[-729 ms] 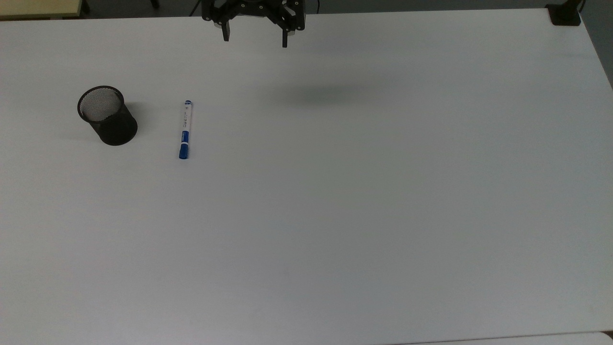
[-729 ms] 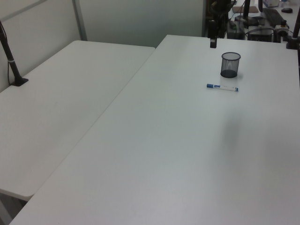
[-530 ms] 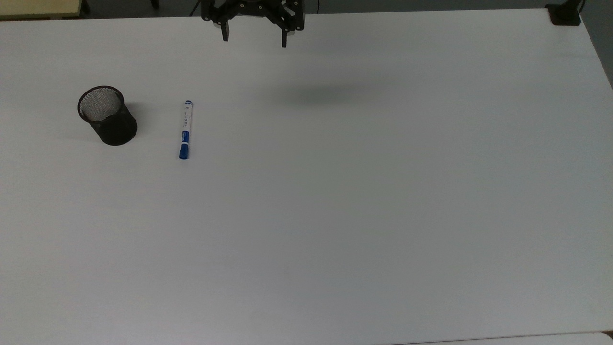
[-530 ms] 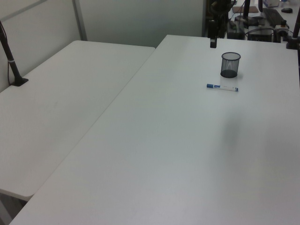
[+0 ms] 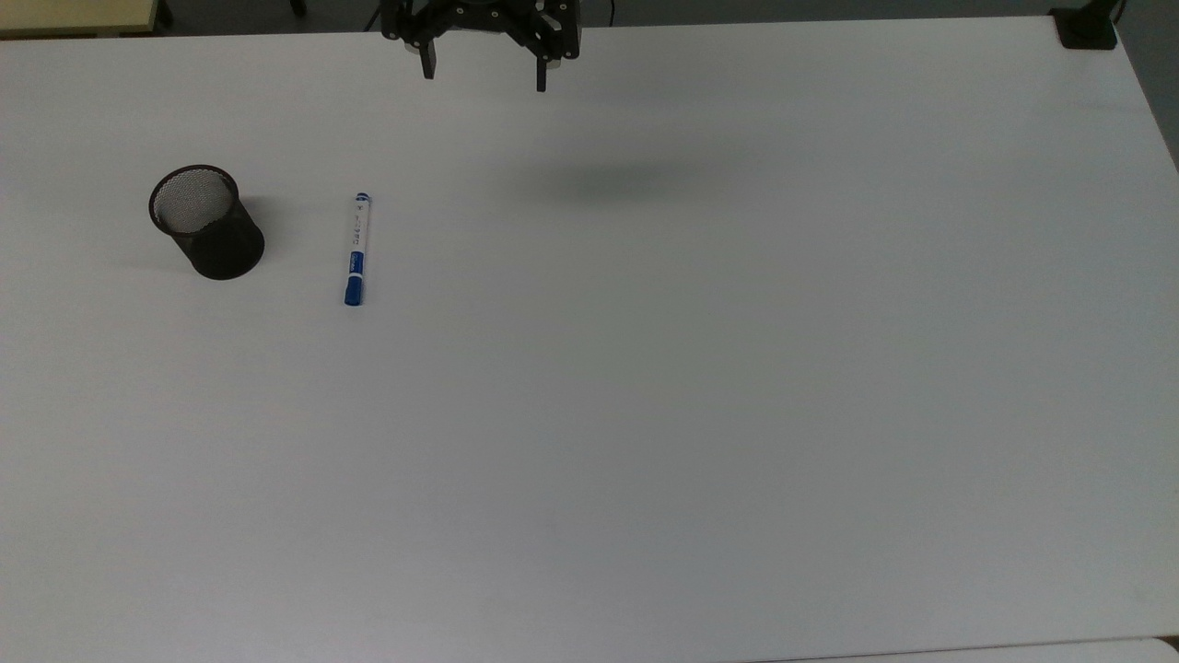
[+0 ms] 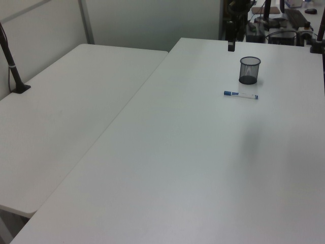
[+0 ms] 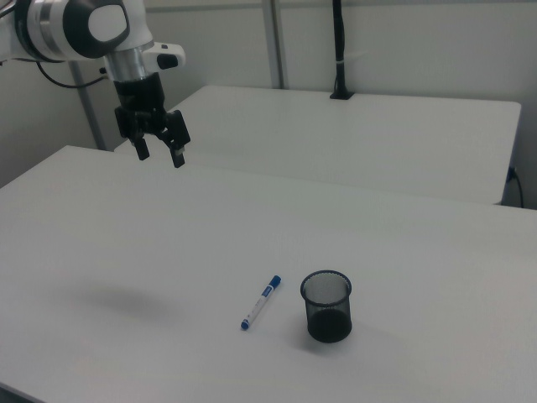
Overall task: Insert the marker
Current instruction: 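Move the open gripper toward the blue-capped marker beside the mesh cup, then lower the gripper onto the marker and close on its body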
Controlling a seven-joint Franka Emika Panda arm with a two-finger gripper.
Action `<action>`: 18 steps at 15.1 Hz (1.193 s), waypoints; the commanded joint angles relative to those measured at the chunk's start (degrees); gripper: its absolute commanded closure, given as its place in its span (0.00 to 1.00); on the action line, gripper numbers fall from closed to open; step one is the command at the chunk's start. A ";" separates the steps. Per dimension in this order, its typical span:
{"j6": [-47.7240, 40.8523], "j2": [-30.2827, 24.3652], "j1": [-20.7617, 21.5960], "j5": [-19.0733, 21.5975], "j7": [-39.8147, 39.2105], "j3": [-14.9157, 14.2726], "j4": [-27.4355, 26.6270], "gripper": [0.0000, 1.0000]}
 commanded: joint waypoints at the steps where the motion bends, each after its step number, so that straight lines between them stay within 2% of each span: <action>1: 1.05 -0.58 -2.50 0.28 -5.51 -0.43 -1.46 0.00; 5: 1.39 0.30 -9.43 0.27 -12.18 -0.61 -2.15 0.00; 8: 2.79 2.31 -12.61 0.27 -17.56 -0.69 -3.30 0.00; 14: 16.58 8.73 -15.25 -1.31 -17.75 -0.69 -9.53 0.00; 17: 22.04 12.07 -15.25 -3.24 -17.58 -0.69 -11.91 0.05; 18: 23.53 13.65 -15.17 -3.59 -17.40 -0.69 -11.92 0.10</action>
